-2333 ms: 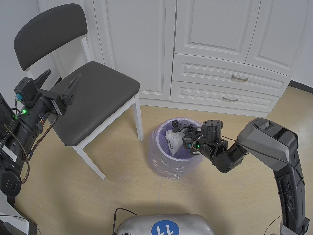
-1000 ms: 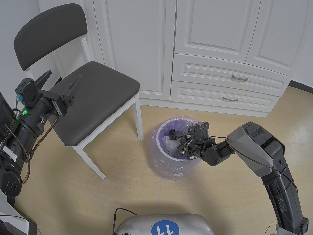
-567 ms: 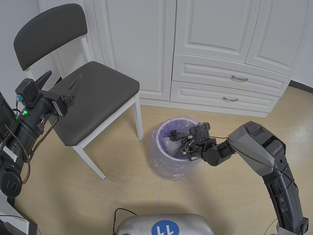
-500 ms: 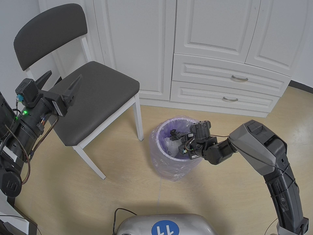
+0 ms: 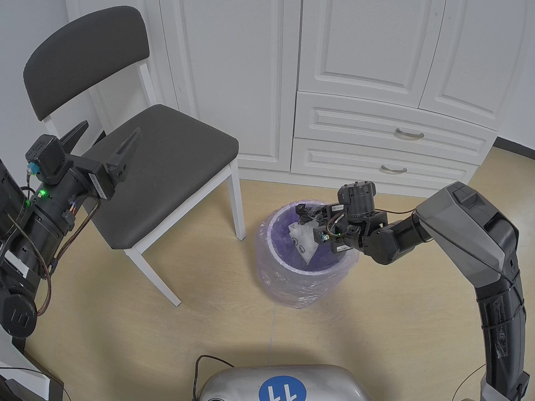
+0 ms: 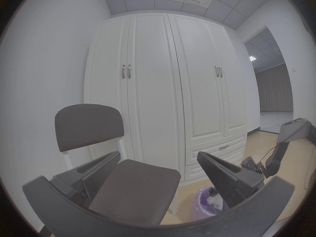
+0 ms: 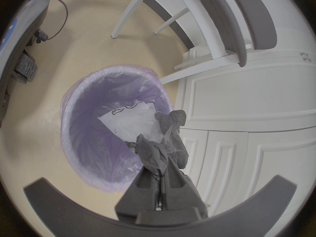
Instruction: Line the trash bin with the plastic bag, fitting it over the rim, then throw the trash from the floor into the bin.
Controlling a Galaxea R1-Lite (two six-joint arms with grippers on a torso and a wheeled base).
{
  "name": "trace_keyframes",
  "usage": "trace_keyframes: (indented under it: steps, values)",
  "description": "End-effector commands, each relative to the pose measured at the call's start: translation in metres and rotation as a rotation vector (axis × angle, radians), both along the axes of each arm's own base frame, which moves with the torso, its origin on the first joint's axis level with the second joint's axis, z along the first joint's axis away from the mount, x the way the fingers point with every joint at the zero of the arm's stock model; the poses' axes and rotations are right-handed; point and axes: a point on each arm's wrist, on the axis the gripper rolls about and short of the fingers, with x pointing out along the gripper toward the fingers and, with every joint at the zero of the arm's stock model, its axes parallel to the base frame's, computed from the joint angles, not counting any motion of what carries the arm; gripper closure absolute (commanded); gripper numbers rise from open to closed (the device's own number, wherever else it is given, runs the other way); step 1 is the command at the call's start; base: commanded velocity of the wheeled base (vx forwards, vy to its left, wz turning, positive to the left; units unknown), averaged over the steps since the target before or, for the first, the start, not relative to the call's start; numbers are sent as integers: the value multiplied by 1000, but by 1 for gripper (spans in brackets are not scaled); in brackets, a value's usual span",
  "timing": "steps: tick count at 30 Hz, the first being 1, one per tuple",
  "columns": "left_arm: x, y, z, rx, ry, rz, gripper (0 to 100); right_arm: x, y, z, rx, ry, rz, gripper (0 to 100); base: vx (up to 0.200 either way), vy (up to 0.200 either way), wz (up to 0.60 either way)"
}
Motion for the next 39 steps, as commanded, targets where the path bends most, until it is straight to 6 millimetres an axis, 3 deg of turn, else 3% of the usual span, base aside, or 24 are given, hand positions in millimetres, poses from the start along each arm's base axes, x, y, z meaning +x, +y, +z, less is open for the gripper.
trace_keyframes:
  steps: [1, 17, 18, 39]
  values:
    - [-1, 0, 1, -2, -4, 0, 0, -9, -4, 24, 12, -28, 1, 100, 0, 0, 0]
    - [-2, 1, 2, -3, -8, 0, 0, -10, -4, 25, 7, -34, 4, 100, 0, 0, 0]
    - [-2, 1, 2, -3, -8, 0, 0, -10, -4, 25, 7, -34, 4, 0, 0, 0, 0]
    - [0, -1, -1, 1, 5, -1, 0, -12, -2, 34, 65, -92, -32, 0, 0, 0, 0]
